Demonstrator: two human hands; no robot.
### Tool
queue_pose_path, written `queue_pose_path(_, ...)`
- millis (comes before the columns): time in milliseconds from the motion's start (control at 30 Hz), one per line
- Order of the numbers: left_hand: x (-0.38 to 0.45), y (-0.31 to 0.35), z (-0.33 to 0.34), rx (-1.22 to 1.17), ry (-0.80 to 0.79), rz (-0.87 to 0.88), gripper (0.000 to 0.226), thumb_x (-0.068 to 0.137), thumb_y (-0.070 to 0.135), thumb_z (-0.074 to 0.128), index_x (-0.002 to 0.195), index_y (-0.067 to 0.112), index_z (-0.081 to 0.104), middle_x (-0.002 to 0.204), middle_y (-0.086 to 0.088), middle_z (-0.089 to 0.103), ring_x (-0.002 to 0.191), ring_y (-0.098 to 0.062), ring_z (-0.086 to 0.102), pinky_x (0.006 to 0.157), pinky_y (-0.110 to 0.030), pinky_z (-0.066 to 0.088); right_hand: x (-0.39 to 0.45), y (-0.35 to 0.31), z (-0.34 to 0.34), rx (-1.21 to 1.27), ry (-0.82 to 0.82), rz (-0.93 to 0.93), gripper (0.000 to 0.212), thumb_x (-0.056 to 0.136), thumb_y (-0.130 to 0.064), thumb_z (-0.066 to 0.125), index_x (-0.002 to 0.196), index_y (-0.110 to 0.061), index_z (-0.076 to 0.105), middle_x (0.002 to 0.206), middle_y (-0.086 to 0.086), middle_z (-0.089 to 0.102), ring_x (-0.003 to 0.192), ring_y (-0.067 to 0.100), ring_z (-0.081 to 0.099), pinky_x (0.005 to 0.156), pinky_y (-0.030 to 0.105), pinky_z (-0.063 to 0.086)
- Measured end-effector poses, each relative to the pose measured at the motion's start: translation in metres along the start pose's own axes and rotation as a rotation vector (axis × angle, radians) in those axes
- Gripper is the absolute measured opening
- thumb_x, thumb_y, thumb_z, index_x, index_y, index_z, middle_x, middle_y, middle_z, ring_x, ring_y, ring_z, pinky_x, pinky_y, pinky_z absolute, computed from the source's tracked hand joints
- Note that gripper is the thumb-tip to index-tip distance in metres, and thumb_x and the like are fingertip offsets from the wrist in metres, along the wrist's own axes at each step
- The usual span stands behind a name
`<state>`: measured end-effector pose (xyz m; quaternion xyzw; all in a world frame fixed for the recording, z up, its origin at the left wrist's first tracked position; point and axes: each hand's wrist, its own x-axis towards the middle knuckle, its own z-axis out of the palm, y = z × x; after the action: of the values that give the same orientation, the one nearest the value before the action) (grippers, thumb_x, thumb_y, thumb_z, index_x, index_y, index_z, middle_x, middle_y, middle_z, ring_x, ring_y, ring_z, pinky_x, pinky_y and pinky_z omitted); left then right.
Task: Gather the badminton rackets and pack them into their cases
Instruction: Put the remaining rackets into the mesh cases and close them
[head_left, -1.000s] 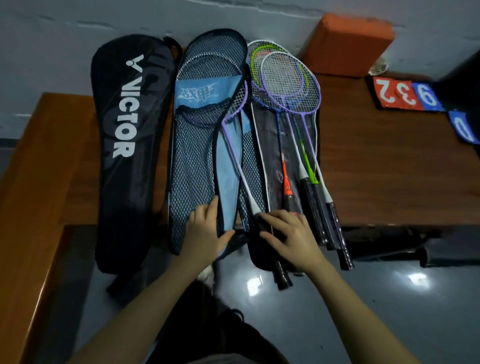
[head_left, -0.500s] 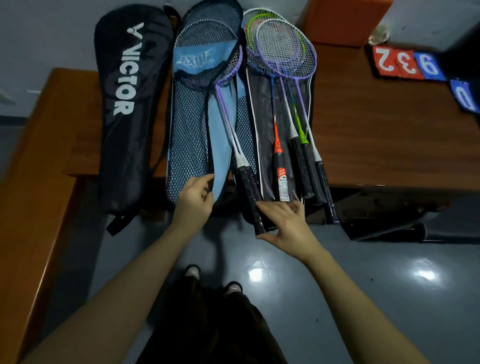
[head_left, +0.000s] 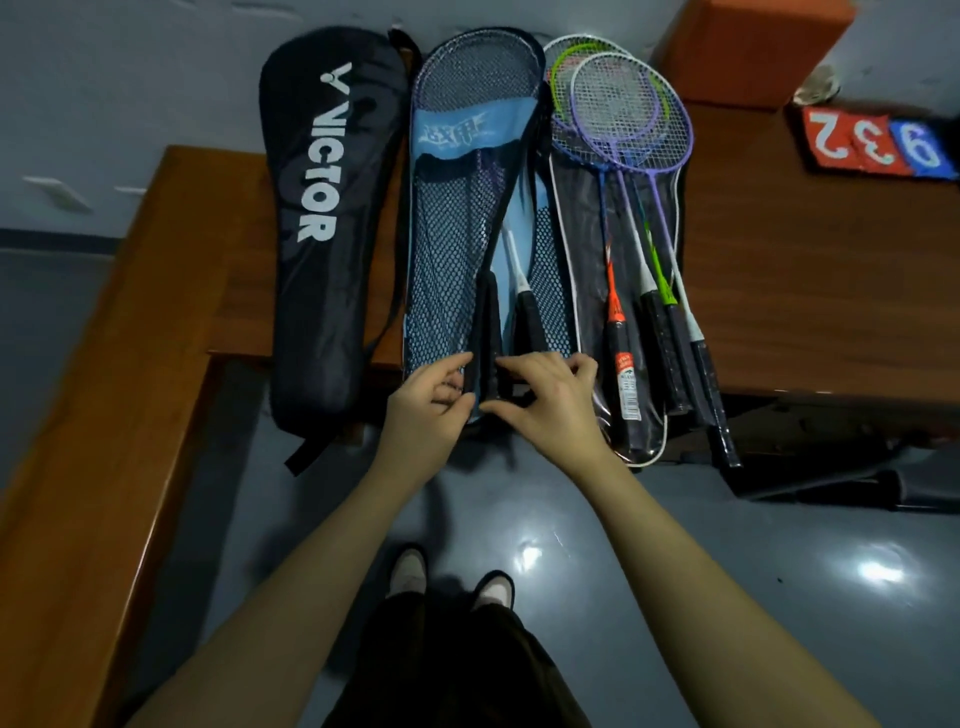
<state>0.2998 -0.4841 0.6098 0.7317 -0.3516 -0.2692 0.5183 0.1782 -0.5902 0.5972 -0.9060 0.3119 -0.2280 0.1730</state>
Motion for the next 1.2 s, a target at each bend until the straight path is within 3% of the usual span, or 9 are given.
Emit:
queue_pose_path(233, 0.006, -0.01, -0.007, -0.027, 0.019, 0.029, 0.042, 0.08, -0.005, 0.062, 0.117, 0.014, 0.059, 0.093, -0.013, 0.058, 0.069, -0.003, 0.054, 0.072, -0.011, 0.047, -0.019, 0.012, 0.011, 0.01, -0.103, 0.17, 0.054, 0.075, -0.061, 0.052, 0.12, -0.033, 0.059, 0.123, -0.009, 0.055, 0.113, 0.015, 0.041, 0.086, 0.027, 0.017)
queue_pose_path(400, 0.007, -0.015, -0.001, -0.02, -0.019, 0.033, 0.044, 0.078, -0.007, 0.063, 0.114, 0.018, 0.06, 0.089, -0.009, 0.054, 0.068, -0.001, 0.052, 0.071, -0.011, 0.046, -0.03, 0.036, -0.001, -0.059, -0.205, 0.314, 0.063, 0.079, -0.041, 0.067, 0.136, -0.027, 0.044, 0.133, 0.003, 0.047, 0.121, 0.024, 0.04, 0.091, 0.031, 0.016)
queue_pose_path(567, 0.005, -0.011, -0.004, -0.037, -0.031, -0.001, 0.041, 0.078, -0.006, 0.063, 0.115, 0.014, 0.061, 0.091, 0.0, 0.054, 0.071, -0.005, 0.055, 0.072, -0.012, 0.047, -0.026, 0.034, 0.0, -0.003, -0.238, 0.357, 0.063, 0.08, -0.028, 0.07, 0.136, -0.025, 0.043, 0.125, 0.003, 0.052, 0.115, 0.021, 0.046, 0.089, 0.027, 0.017)
queue_pose_path(733, 0.003, -0.009, -0.008, -0.041, -0.034, -0.001, 0.041, 0.078, -0.006, 0.063, 0.114, 0.012, 0.061, 0.091, -0.007, 0.056, 0.072, -0.012, 0.056, 0.073, -0.017, 0.049, -0.021, 0.01, -0.002, 0.336, -0.032, 0.381, 0.059, 0.067, -0.026, 0.082, 0.12, -0.017, 0.057, 0.11, -0.003, 0.063, 0.098, 0.012, 0.059, 0.096, 0.043, 0.042)
queue_pose_path(833, 0.0, -0.005, -0.01, -0.047, -0.056, 0.01, 0.042, 0.079, -0.007, 0.062, 0.116, 0.012, 0.06, 0.09, -0.004, 0.055, 0.07, -0.005, 0.054, 0.07, -0.011, 0.047, -0.018, -0.012, 0.003, 0.436, 0.025, 0.412, 0.053, 0.066, -0.019, 0.083, 0.113, -0.011, 0.06, 0.102, -0.006, 0.061, 0.088, -0.001, 0.055, 0.091, 0.035, 0.046)
queue_pose_path(933, 0.0, 0.0, -0.015, -0.106, -0.053, -0.049, 0.043, 0.079, -0.007, 0.063, 0.117, 0.012, 0.059, 0.087, 0.002, 0.054, 0.066, 0.001, 0.055, 0.068, -0.009, 0.046, -0.021, -0.022, 0.012, 0.509, -0.026, 0.451, 0.05, 0.068, -0.018, 0.081, 0.114, -0.013, 0.06, 0.102, -0.006, 0.062, 0.089, 0.007, 0.058, 0.091, 0.043, 0.047)
queue_pose_path(1000, -0.001, 0.004, -0.017, -0.151, -0.062, -0.07, 0.043, 0.078, -0.008, 0.063, 0.116, 0.012, 0.059, 0.084, 0.003, 0.054, 0.062, 0.002, 0.055, 0.067, -0.009, 0.046, -0.024, -0.025, 0.019, 0.493, -0.098, 0.402, 0.046, 0.071, -0.022, 0.078, 0.114, -0.016, 0.062, 0.108, -0.007, 0.062, 0.1, 0.013, 0.058, 0.094, 0.045, 0.044)
queue_pose_path(1067, -0.003, 0.006, -0.019, -0.171, -0.067, -0.077, 0.043, 0.078, -0.008, 0.062, 0.114, 0.014, 0.059, 0.084, -0.002, 0.055, 0.063, 0.002, 0.055, 0.066, -0.01, 0.047, -0.026, -0.029, 0.023, 0.373, -0.164, 0.36, 0.041, 0.075, -0.032, 0.074, 0.114, -0.024, 0.064, 0.123, -0.01, 0.055, 0.114, 0.012, 0.045, 0.099, 0.034, 0.028)
queue_pose_path(1200, -0.007, 0.005, -0.028, -0.22, -0.023, -0.13, 0.04, 0.079, -0.006, 0.063, 0.112, 0.017, 0.06, 0.085, -0.003, 0.056, 0.07, -0.009, 0.058, 0.07, -0.023, 0.051, -0.029, -0.035, 0.022, 0.298, -0.089, 0.508, 0.058, 0.07, -0.042, 0.077, 0.123, -0.034, 0.056, 0.133, -0.004, 0.038, 0.118, 0.011, 0.032, 0.094, 0.024, 0.015)
